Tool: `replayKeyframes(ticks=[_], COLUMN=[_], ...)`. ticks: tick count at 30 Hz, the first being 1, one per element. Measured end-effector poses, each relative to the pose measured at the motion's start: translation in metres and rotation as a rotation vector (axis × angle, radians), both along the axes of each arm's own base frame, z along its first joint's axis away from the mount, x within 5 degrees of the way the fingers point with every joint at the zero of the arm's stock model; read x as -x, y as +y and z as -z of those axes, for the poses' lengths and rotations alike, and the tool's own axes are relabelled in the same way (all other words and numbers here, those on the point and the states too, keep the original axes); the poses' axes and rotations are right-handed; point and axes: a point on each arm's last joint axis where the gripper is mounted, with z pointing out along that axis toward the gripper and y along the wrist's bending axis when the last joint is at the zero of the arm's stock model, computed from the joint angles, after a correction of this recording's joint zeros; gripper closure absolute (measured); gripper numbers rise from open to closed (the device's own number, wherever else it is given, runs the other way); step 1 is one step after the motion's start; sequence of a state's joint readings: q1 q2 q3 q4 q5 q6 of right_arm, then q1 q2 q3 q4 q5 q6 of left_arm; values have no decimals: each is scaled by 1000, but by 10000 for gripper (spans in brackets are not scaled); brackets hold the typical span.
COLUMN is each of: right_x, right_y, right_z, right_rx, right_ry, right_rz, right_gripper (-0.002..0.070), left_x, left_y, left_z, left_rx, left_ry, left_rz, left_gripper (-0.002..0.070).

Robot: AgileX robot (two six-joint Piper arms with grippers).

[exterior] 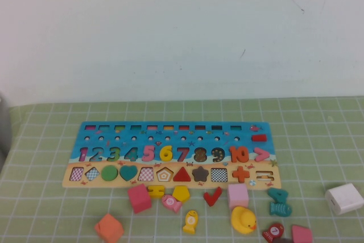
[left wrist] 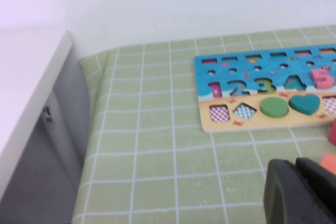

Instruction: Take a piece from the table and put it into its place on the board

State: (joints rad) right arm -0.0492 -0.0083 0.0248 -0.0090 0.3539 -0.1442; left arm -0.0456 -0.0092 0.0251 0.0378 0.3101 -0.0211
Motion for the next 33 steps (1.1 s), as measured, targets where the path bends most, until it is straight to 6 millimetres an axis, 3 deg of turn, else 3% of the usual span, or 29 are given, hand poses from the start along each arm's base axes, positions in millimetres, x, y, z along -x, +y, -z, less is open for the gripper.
replayKeyframes(ticks=[33], right_x=[0], right_y=[0], right_z=[0], right_rx=[0], right_ry=[0], right_rz=[0], right_gripper=[678], left_x=[0], left_y=[-1], left_z=[1], left_rx=[3], left_ry=[11], left_rz=[7], left_gripper=[675])
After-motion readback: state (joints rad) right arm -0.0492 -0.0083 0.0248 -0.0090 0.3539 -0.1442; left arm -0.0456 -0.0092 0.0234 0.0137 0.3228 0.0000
